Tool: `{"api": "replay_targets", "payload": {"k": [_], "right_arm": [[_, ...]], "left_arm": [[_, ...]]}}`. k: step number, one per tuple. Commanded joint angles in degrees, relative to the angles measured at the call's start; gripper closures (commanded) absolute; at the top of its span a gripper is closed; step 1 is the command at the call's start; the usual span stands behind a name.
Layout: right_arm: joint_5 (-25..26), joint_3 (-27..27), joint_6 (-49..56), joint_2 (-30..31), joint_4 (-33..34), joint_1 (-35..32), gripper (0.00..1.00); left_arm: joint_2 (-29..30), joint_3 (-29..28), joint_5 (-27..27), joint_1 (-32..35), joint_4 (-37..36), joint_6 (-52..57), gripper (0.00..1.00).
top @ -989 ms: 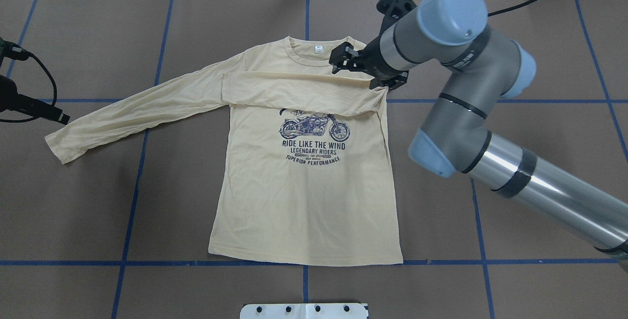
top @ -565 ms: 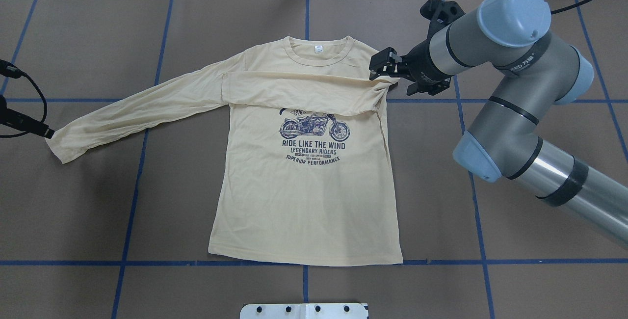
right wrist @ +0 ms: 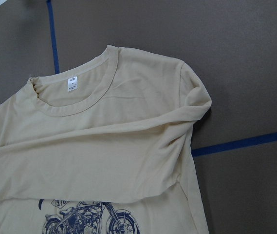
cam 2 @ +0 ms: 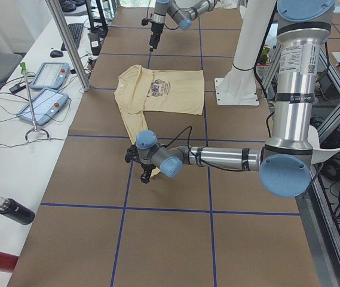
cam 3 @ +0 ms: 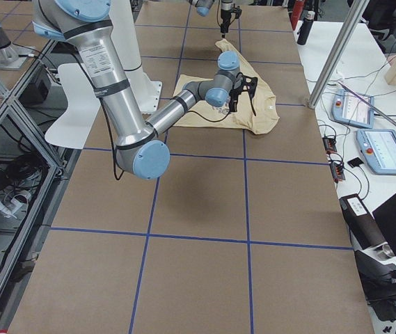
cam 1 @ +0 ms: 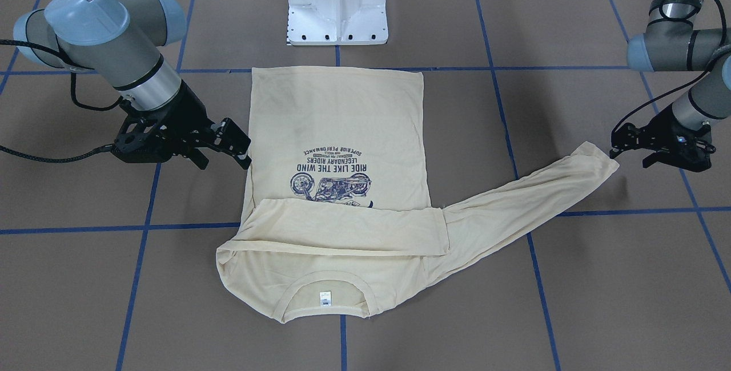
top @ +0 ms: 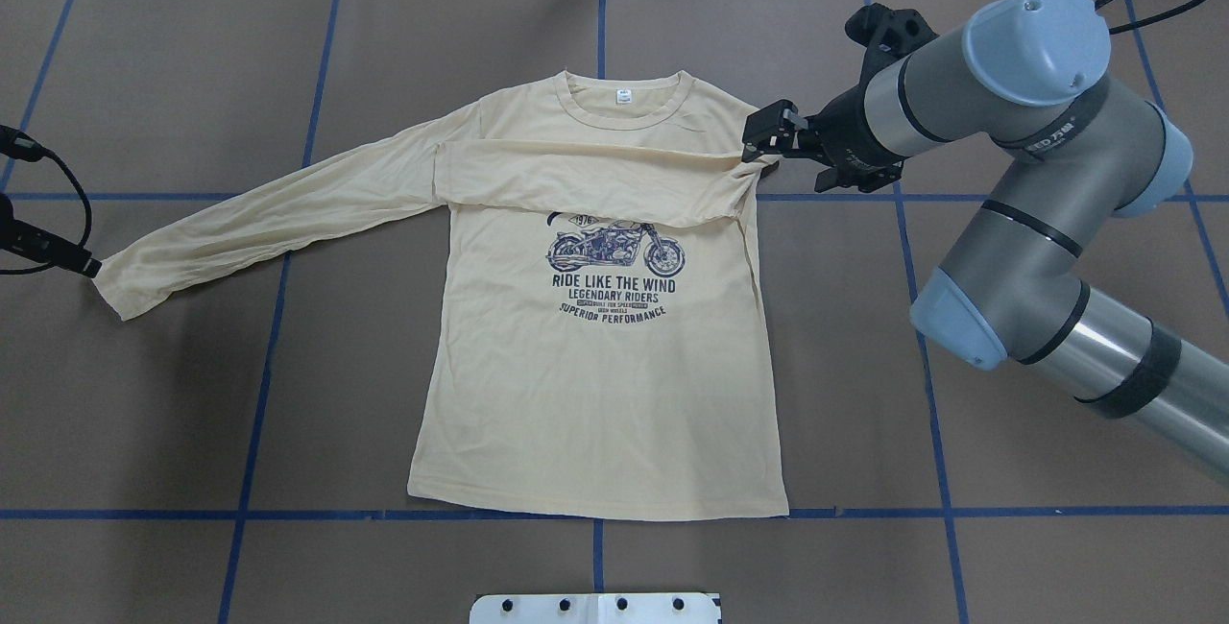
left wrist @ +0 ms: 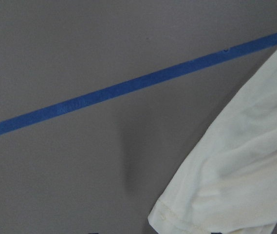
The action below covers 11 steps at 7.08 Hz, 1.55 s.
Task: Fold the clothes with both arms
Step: 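Release the sleeve near the shoulder while the left gripper grasps the other cuff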
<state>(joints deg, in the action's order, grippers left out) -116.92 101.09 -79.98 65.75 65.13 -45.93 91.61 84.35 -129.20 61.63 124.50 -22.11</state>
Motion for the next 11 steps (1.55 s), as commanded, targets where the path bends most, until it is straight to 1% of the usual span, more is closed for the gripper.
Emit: {"api": "replay_targets", "payload": {"k": [1,3,4,6,7,8,9,10,11], "right_arm": [[0.8,1.1,0.0,1.5,0.0,0.1,0.02],[1.2,1.1,0.0,1.6,0.0,0.1,0.02],[2.4,1.1,0.0,1.6,0.0,0.2,0.02],[2.7,1.1,0.0,1.6,0.0,0.4,0.02],[2.7,1.1,0.0,1.8,0.0,0.4,0.02],[2.7,1.2,0.0,1.8,0.0,0.4,0.02],[2.8,1.2,0.0,1.9,0.0,0.5,0.02],[2.8,1.2,0.0,1.9,0.0,0.5,0.02],[2.8,1.2,0.0,1.9,0.0,0.5,0.02]], "left_arm": [[0.3,-0.6,0.0,-0.1,-0.1,-0.2,0.25],[0.8,-0.9,-1.7,-0.3,-0.1,-0.1,0.28],[0.9,-0.9,-1.7,-0.7,-0.1,-0.2,0.28],[1.0,-1.4,-1.7,-1.3,-0.1,-0.1,0.28],[1.3,-1.9,-1.7,-1.4,-0.1,-0.1,0.30],[1.5,-2.2,-1.7,-2.3,-0.1,-0.1,0.30],[1.5,-2.3,-1.7,-2.4,-0.1,-0.1,0.34],[1.9,-2.7,-1.7,-2.5,-0.1,-0.1,0.34],[2.0,-2.7,-1.7,-2.5,-0.1,-0.1,0.41]]}}
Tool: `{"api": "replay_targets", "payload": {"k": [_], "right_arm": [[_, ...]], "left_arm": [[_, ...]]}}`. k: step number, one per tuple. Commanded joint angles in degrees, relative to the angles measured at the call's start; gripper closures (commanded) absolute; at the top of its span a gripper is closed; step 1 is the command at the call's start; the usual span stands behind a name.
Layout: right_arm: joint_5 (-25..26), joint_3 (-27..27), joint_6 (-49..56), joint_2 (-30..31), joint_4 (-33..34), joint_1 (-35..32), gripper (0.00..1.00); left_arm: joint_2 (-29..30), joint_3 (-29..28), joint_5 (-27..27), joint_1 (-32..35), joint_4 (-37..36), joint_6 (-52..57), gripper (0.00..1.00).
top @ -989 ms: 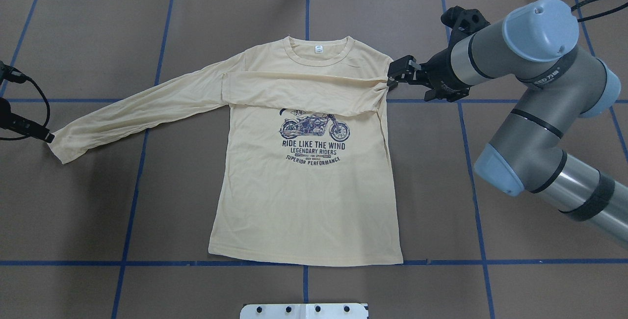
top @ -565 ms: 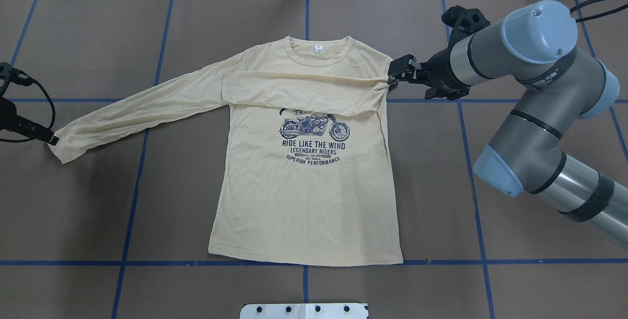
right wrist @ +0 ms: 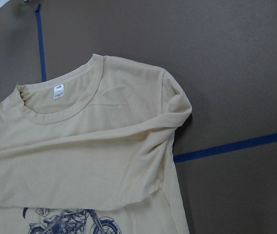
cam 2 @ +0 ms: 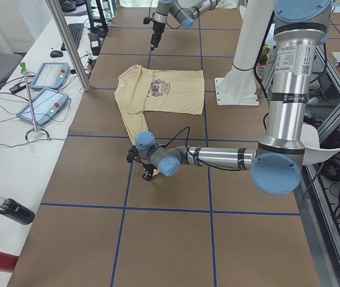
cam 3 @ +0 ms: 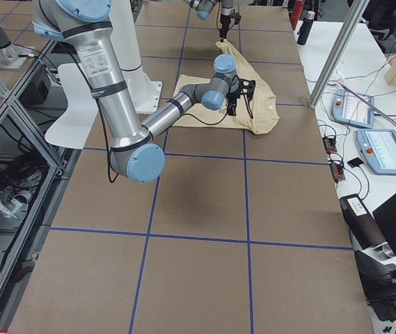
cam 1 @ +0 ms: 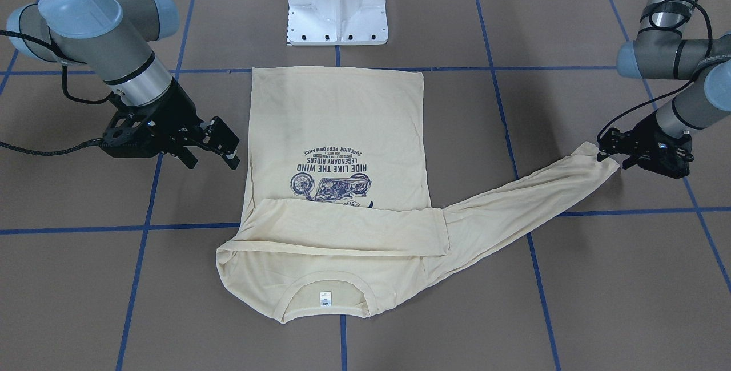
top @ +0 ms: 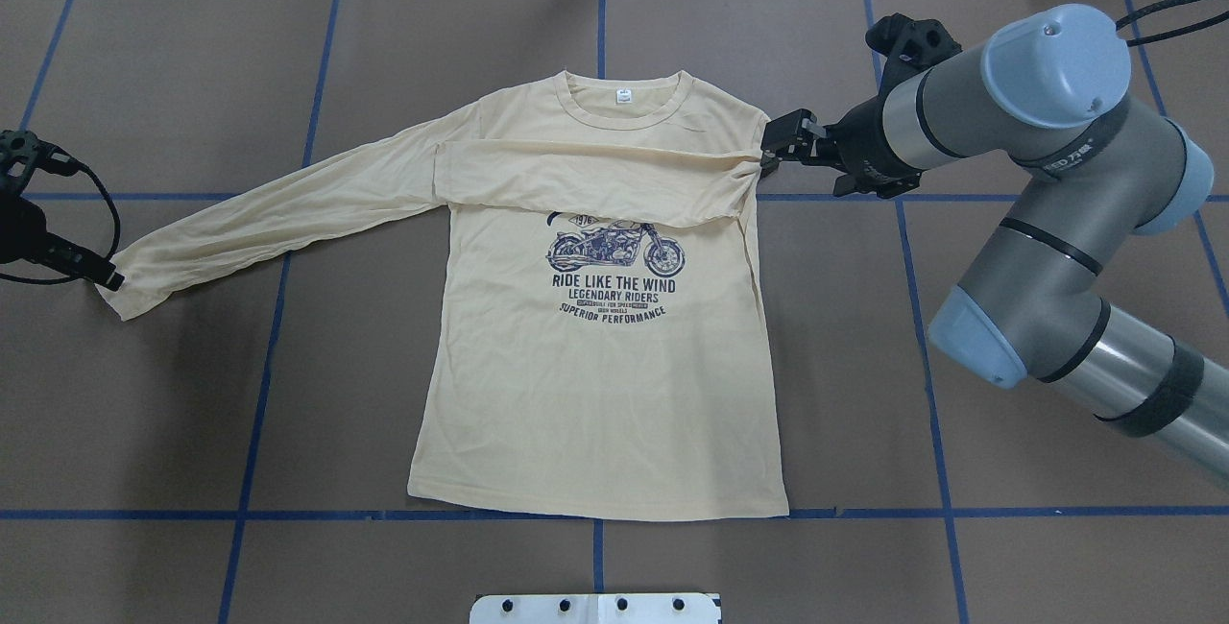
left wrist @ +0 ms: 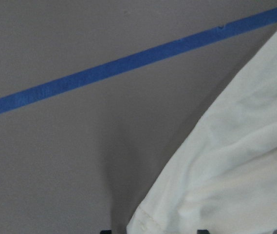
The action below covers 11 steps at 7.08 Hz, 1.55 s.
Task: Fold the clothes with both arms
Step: 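Release the sleeve near the shoulder while the left gripper grasps the other cuff, then fold the held sleeve across the shirt with the left gripper toward the collar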
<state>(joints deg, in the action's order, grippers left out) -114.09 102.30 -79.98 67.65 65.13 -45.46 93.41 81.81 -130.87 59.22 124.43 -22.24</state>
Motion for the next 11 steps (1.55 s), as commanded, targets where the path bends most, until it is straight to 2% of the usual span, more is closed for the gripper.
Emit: {"api": "replay_targets", "payload": {"k": [1,2,3,4,5,7,8,9,10,11], "right_arm": [[0.0,0.0,0.0,0.0,0.0,0.0,0.02],[0.0,0.0,0.0,0.0,0.0,0.0,0.02],[0.0,0.0,0.0,0.0,0.0,0.0,0.02],[0.1,0.0,0.0,0.0,0.0,0.1,0.02],[0.2,-0.1,0.0,0.1,0.0,0.2,0.02],[-0.1,0.4,0.5,1.9,-0.1,0.0,0.02],[-0.4,1.2,4.7,4.4,-0.2,-0.3,0.02],[-0.5,2.0,8.8,7.5,-0.3,-1.3,0.02],[-0.3,2.0,12.3,10.8,-0.4,-2.2,0.02],[-0.5,1.9,18.3,14.3,-1.2,-4.3,0.01]], "left_arm": [[0.3,-0.3,0.0,-0.1,-0.1,0.1,0.67],[0.3,-0.3,0.0,-0.1,-0.1,0.2,1.00],[0.7,-0.2,-0.1,0.0,-0.1,0.3,1.00],[0.7,1.1,-3.1,0.1,-0.1,0.4,1.00],[0.1,6.2,-7.4,0.6,-0.8,-0.9,1.00],[1.7,17.9,-6.9,0.5,-9.2,-11.8,1.00],[4.6,21.0,-5.6,0.2,-9.9,-22.2,1.00],[11.8,20.3,-5.5,-3.6,-10.4,-35.5,1.00],[19.0,18.4,-5.3,-10.4,-10.3,-49.3,1.00],[26.5,14.3,-5.4,-11.5,-10.3,-56.4,1.00]]}}
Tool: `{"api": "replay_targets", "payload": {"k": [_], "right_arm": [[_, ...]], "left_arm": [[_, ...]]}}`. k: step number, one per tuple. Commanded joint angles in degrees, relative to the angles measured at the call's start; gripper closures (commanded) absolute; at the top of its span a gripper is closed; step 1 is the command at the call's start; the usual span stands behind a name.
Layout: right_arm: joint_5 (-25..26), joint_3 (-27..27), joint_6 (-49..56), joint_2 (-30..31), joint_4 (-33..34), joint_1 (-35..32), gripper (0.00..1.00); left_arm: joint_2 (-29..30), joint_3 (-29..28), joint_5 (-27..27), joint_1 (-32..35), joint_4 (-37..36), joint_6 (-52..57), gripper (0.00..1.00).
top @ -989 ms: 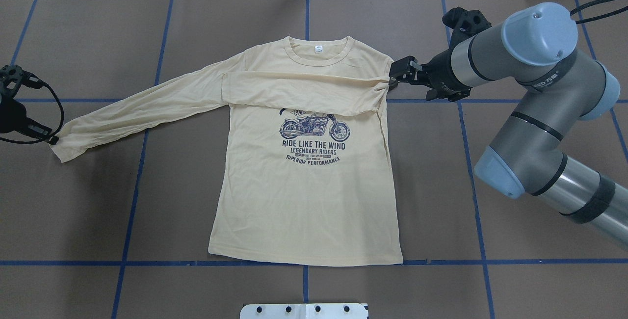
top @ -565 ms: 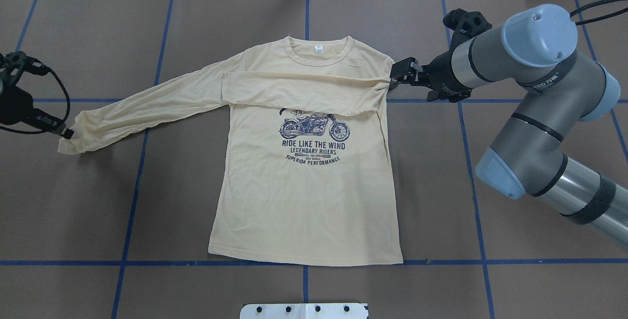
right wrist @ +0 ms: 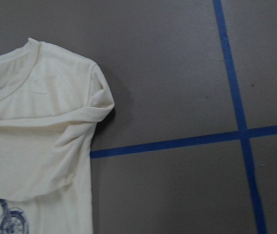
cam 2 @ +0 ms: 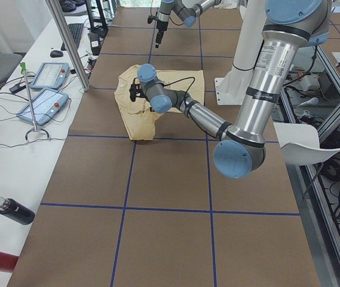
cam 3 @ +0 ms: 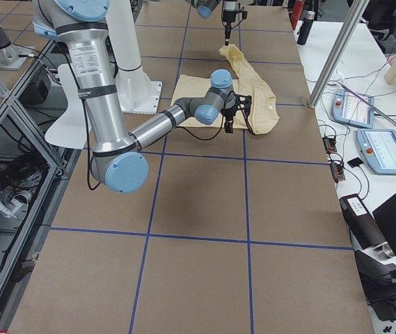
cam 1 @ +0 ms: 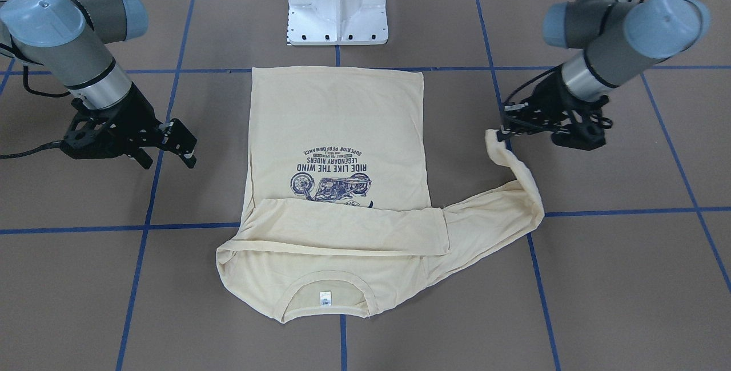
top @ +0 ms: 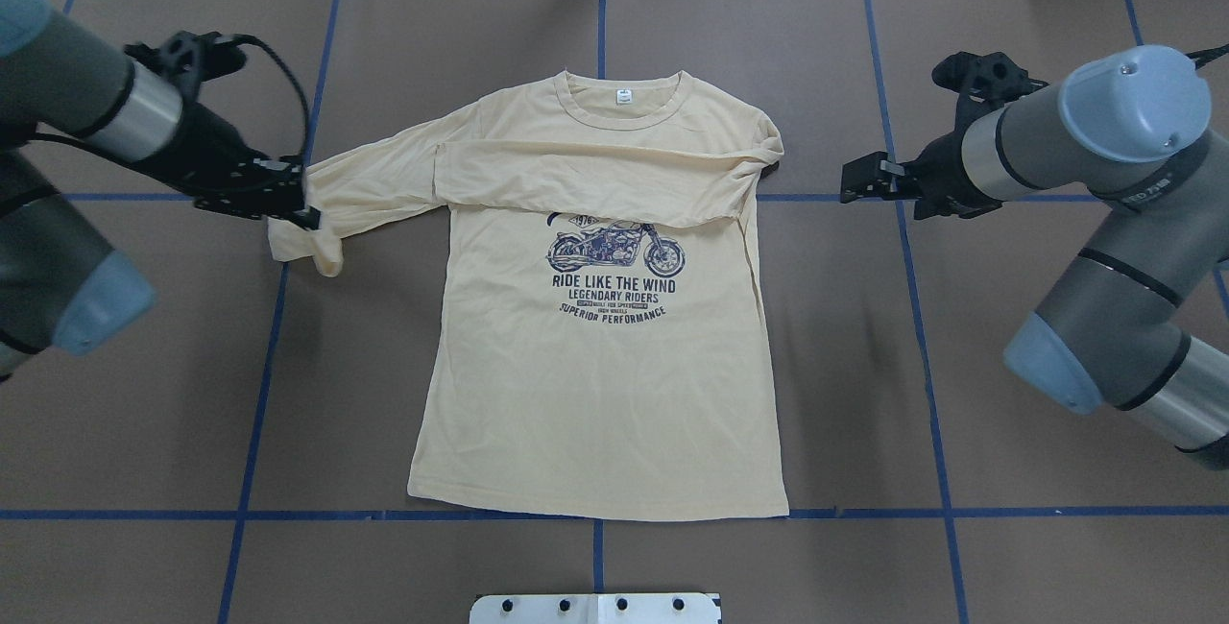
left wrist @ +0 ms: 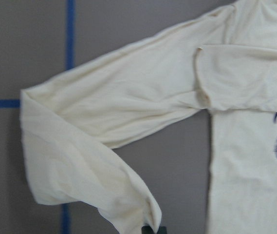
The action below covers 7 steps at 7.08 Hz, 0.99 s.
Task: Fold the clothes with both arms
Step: 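Fold the held sleeve across the shirt with the left gripper toward the collar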
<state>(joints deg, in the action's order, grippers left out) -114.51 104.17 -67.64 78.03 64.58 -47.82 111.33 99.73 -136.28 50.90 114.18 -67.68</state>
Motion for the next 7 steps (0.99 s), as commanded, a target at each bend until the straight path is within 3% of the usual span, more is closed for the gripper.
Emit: {"api": "replay_targets", "payload": {"k": [1,3,5,7], "right_arm": [[0.0,-0.4,10.0,7.1,-1.8,-3.6,0.01],[0.1,-1.1,16.3,12.7,-5.1,-5.3,0.01],[0.2,-2.8,16.7,12.8,-6.2,-5.4,0.01],[0.2,-3.0,16.8,12.9,-6.2,-5.4,0.01]], "left_arm": [[11.6,-5.2,-0.1,-3.4,0.7,-13.9,1.00],[23.0,-13.6,1.8,-4.0,1.2,-18.7,1.00],[30.1,-20.9,5.0,-4.1,6.6,-25.2,1.00],[39.6,-33.4,9.9,-5.4,10.5,-29.7,1.00]]}}
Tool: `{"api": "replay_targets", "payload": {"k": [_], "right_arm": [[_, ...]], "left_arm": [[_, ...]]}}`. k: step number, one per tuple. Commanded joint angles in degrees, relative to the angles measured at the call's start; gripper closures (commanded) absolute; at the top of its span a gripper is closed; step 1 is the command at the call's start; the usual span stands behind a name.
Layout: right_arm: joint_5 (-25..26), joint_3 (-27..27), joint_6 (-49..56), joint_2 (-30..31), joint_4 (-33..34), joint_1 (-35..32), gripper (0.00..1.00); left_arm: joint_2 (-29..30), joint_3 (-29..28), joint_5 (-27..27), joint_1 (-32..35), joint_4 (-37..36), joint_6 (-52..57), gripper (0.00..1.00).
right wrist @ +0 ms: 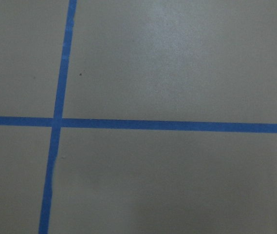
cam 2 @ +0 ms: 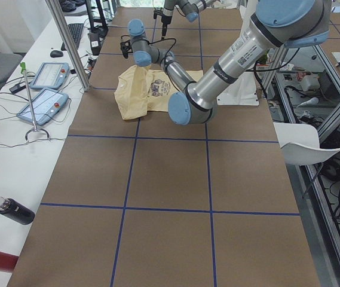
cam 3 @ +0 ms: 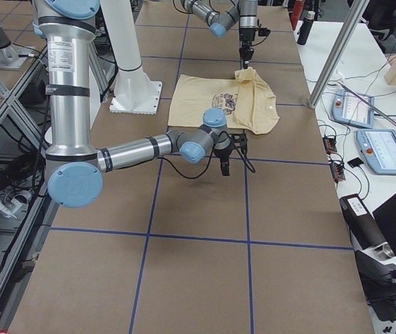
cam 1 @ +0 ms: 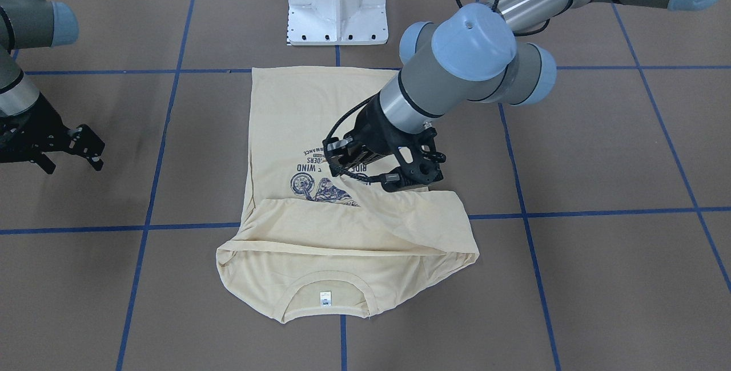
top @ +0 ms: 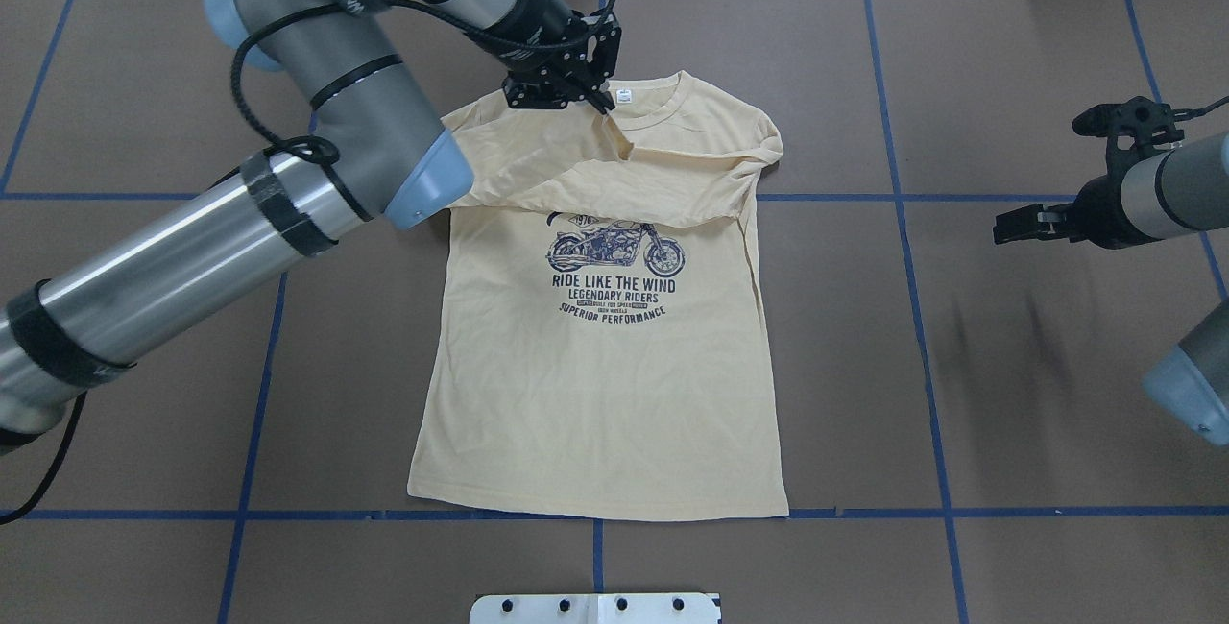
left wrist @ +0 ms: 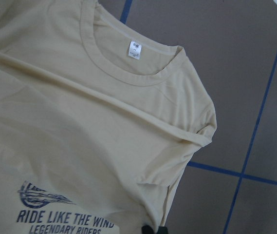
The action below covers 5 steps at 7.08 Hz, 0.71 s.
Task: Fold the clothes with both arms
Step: 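Fold the held sleeve across the shirt with the left gripper toward the collar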
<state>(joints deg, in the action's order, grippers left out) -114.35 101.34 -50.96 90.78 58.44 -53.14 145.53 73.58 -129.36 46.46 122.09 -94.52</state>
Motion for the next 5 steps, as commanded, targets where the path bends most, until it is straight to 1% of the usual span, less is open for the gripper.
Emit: {"api": "replay_targets", "payload": {"k": [1,2,3,4,5], "right_arm": [[0.0,-0.2,0.2,0.2,-0.1,0.0,0.01],[0.0,-0.4,0.2,0.2,-0.1,0.0,0.01],[0.1,-0.4,0.2,0.4,-0.1,0.0,0.01],[0.1,-0.4,0.2,0.5,-0.1,0.0,0.01],[0.1,-0.4,0.2,0.5,-0.1,0.0,0.01]], "left_arm": [[5.9,-9.7,7.8,-3.2,7.0,-5.1,1.00],[9.4,-15.3,12.7,-4.4,9.7,-6.7,1.00],[12.3,-21.3,15.8,-5.5,13.5,-9.0,1.00],[12.5,-23.6,20.8,-7.5,17.8,-10.4,1.00],[13.4,-26.0,23.5,-8.6,20.6,-10.5,1.00]]}}
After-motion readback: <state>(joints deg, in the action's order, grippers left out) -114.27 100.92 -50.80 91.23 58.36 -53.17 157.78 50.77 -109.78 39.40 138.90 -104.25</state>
